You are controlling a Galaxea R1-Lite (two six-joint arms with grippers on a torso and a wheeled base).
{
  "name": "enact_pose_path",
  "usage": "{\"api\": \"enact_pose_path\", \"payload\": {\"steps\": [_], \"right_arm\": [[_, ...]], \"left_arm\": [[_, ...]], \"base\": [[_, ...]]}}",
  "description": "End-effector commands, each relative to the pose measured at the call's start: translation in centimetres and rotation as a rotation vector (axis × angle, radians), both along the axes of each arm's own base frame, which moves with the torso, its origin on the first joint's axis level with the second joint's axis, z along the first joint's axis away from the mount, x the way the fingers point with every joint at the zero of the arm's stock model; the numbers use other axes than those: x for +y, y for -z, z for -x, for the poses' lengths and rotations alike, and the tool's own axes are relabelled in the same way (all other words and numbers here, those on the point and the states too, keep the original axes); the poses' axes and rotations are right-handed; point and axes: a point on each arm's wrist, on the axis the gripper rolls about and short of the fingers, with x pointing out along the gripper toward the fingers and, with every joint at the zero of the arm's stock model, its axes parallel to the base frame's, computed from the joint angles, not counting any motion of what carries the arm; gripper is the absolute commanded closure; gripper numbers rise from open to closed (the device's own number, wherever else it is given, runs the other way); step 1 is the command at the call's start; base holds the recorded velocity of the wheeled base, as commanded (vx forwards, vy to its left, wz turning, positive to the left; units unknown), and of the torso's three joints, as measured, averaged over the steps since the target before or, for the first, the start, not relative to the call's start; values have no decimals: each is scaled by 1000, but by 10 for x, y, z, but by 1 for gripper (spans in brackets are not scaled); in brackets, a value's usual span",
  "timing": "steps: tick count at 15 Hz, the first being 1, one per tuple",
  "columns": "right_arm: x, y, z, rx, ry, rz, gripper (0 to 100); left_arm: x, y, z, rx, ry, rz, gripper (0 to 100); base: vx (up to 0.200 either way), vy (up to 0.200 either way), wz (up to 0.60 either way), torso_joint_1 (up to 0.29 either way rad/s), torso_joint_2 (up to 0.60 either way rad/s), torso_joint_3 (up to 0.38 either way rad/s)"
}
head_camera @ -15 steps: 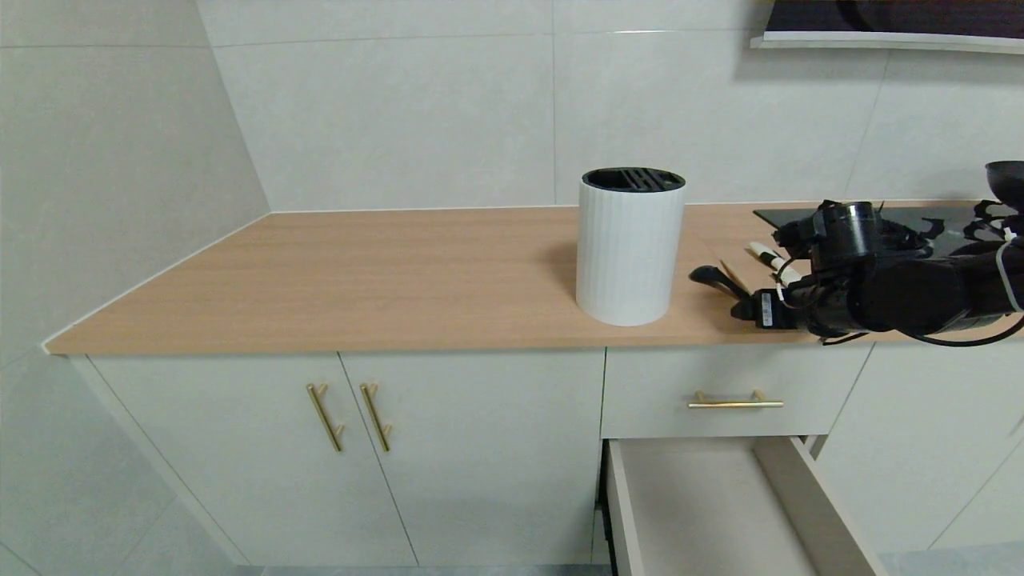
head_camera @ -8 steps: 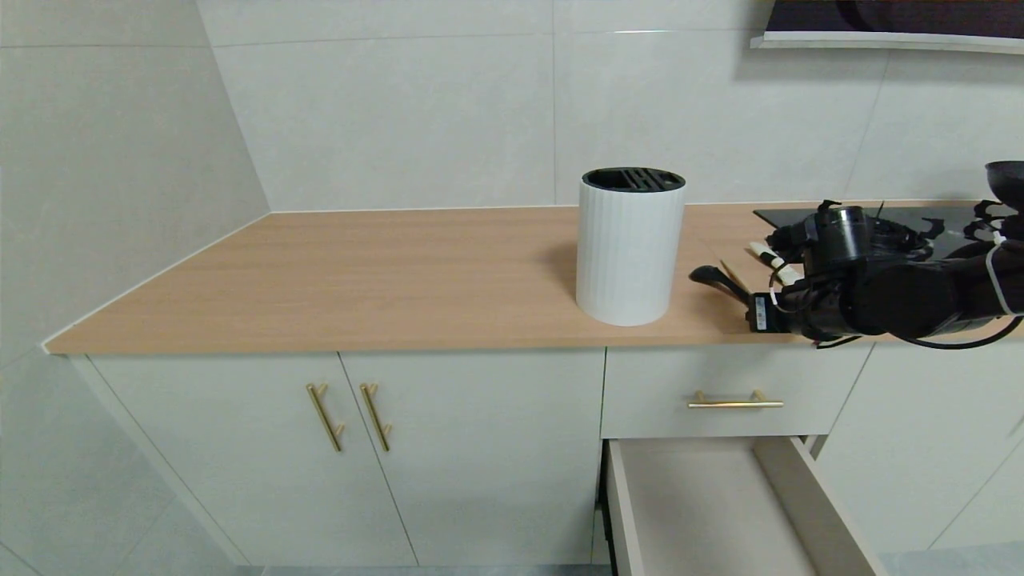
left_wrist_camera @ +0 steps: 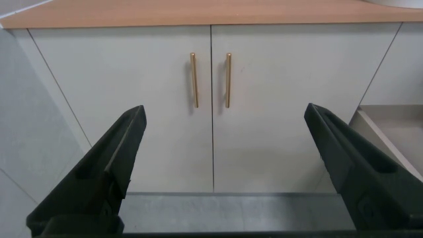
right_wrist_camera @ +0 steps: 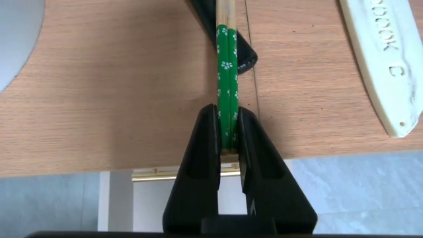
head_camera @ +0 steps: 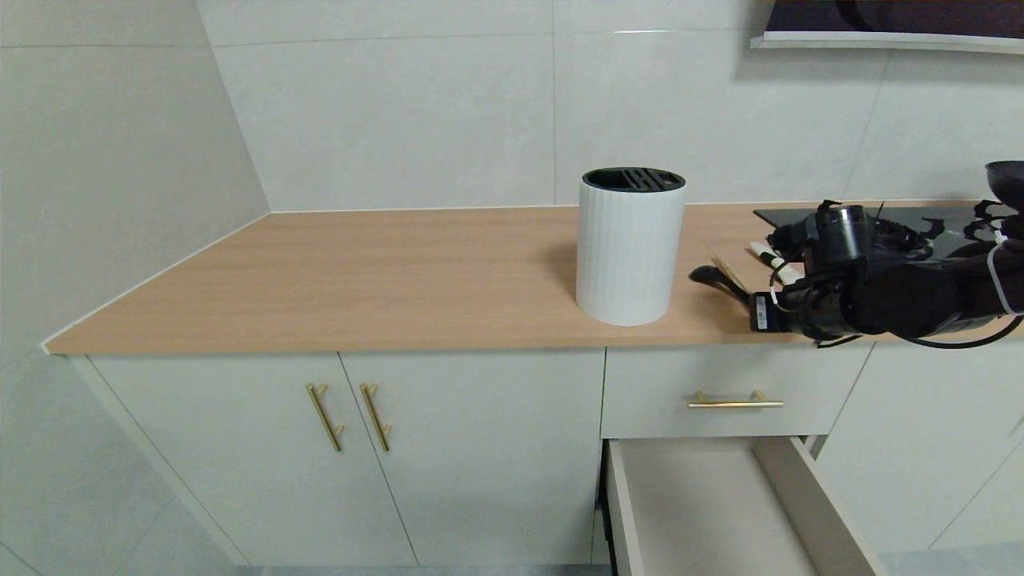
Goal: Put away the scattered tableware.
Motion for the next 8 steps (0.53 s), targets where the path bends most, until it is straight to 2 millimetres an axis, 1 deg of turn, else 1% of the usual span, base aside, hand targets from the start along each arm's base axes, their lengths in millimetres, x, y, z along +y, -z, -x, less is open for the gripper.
{"api": "enact_pose_path", "payload": {"steps": [1,4,5,6,7,8], "right_arm": [[0,-4,2,-8,0,-2,100],[6,-21,21,-40,-17,-19,100],[7,-28,33,-51,-21,-27,100],[7,-28,33,-51,-21,-27,100],[6,-43,59,-78,-18,-62,100],[8,-53,80,-101,-36,-77,100]], "left_arm": [[0,0,0,1,-1,0,0],[0,0,0,1,-1,0,0],[0,0,0,1,-1,0,0],[0,0,0,1,-1,0,0],[0,0,0,1,-1,0,0],[0,0,0,1,-1,0,0]], "base": [[0,0,0,0,0,0],[0,0,0,0,0,0],[0,0,0,0,0,0],[0,0,0,0,0,0],[0,0,0,0,0,0],[0,0,0,0,0,0]]}}
